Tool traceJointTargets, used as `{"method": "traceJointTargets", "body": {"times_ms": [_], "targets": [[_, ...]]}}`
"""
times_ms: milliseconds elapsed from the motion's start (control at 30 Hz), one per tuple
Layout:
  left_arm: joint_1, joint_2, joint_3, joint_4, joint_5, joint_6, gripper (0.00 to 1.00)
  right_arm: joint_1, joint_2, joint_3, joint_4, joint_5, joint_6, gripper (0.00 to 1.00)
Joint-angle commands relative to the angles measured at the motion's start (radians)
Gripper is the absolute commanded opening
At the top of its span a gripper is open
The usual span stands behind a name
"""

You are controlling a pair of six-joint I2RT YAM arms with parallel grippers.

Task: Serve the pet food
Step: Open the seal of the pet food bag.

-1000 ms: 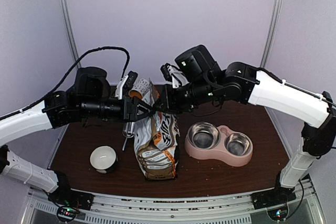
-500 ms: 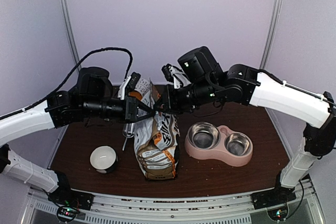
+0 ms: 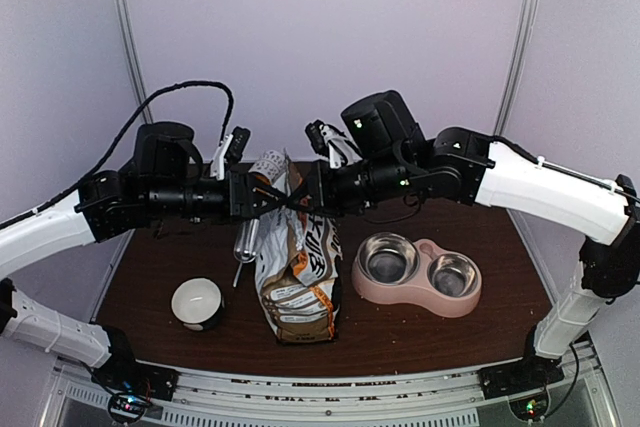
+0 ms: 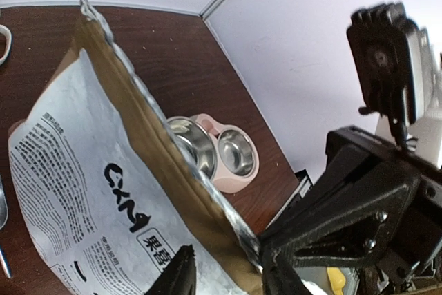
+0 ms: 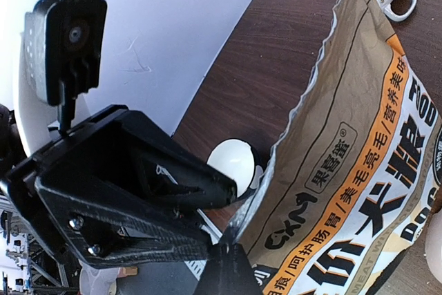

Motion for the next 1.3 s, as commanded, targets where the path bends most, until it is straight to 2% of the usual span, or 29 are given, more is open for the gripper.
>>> {"method": "traceJointTargets", "body": {"times_ms": [0,333,500,867,1267], "targets": [[0.023,0.025,0.041,0.082,-0.042,0.004,0.38,0.011,-0.022,-0.014,0.040,-0.035,-0.009,0.00],[0.040,0.076,0.070,0.074,-0.054,0.016,0.39,0.010,-0.034,-0.022,0.023,-0.010,-0.015,0.00],[0.048,0.079,0.062,0.071,-0.051,0.007,0.32,0.010,-0.043,-0.028,0.021,0.002,-0.015,0.00],[0.050,0.062,0.012,0.086,-0.034,-0.010,0.31,0.010,-0.045,-0.029,0.014,0.018,-0.007,0.00],[0.050,0.081,0.010,0.104,0.055,-0.011,0.29,0.011,-0.044,-0.032,0.012,0.018,-0.023,0.00]]}}
